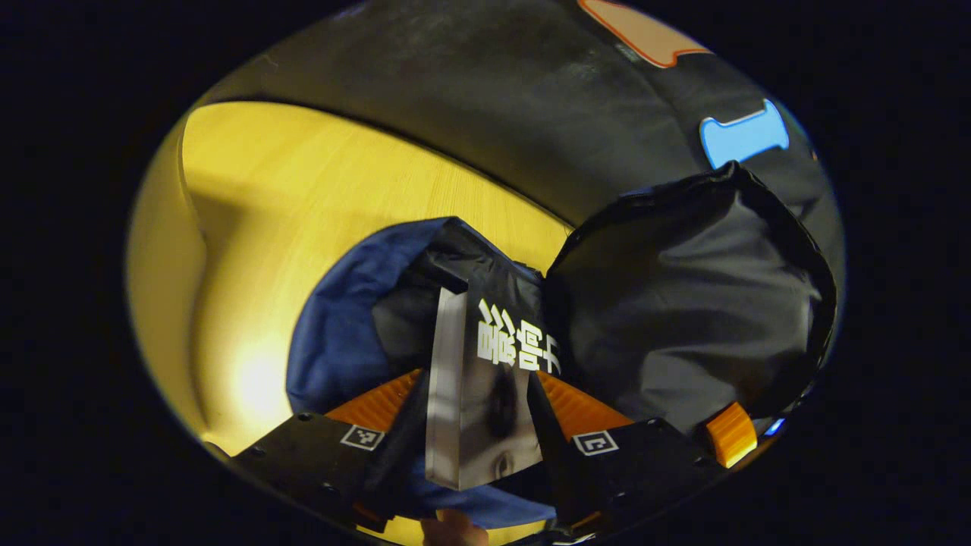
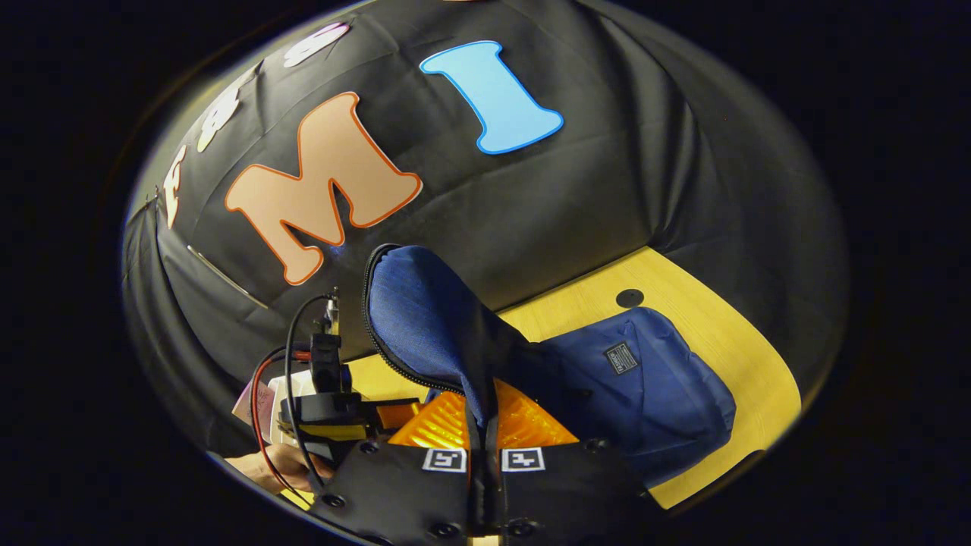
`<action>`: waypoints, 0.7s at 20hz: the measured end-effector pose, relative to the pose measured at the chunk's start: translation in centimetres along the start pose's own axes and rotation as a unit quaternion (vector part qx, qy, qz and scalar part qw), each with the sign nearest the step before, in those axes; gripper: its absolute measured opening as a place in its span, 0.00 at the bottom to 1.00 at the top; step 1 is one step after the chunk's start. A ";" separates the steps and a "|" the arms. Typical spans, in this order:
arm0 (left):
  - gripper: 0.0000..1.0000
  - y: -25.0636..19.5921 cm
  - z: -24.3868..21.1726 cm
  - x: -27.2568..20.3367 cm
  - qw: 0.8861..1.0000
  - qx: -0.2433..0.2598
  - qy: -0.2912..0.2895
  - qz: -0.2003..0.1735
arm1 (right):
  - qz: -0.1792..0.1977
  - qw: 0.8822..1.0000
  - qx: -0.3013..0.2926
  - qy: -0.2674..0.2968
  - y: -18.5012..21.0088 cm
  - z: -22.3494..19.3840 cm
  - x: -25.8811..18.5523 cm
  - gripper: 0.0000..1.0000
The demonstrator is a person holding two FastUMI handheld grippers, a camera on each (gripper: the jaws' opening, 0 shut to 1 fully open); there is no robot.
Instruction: Open the schoolbag, grab two books from the bookshelf and put them into the schoolbag.
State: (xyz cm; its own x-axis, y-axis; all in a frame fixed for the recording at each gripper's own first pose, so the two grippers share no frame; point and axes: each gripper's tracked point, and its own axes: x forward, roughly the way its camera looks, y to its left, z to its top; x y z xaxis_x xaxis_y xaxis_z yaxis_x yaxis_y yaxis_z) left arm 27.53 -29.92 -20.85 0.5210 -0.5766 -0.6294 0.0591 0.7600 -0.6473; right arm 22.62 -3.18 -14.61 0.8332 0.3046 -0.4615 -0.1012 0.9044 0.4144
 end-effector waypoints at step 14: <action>0.94 3.5 8.4 -14.8 0.960 0.223 -0.121 0.116 | 0.003 1.000 0.003 -0.011 0.0 0.0 -0.8 0.02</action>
State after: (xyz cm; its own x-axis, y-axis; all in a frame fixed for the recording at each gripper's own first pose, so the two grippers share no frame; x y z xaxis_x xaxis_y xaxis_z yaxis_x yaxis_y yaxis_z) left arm 27.14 -16.21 -10.18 0.7436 -0.3300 -0.5816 0.2479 0.9438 -0.2185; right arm 21.93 -3.38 -14.22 0.8442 0.3041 -0.4415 -0.1031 0.9003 0.4230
